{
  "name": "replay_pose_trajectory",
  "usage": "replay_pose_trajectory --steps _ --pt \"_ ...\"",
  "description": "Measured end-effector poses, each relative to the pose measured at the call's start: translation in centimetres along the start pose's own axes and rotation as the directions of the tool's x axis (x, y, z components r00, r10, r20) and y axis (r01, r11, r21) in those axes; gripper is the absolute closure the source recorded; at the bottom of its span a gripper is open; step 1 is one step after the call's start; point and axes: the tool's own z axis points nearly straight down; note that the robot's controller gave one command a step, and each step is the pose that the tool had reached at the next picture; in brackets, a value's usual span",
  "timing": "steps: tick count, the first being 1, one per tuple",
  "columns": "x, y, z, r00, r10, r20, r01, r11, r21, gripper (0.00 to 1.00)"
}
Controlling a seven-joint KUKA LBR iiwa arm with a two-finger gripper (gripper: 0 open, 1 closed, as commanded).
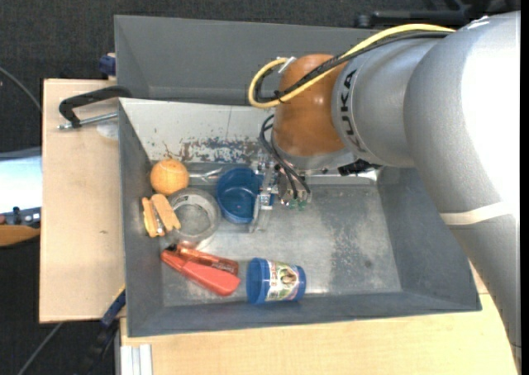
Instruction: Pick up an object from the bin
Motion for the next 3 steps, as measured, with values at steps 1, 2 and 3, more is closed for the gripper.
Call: replay_pose_trajectory --steps 1,2,3 --pt "0.00 0.00 0.00 1.000 0.000 0.000 0.000 1.000 0.000 1.00" --pt "0.00 0.00 0.00 1.000 0.000 0.000 0.000 1.000 0.000 1.00" --pt "0.00 0.00 0.00 1.000 0.000 0.000 0.000 1.000 0.000 1.00"
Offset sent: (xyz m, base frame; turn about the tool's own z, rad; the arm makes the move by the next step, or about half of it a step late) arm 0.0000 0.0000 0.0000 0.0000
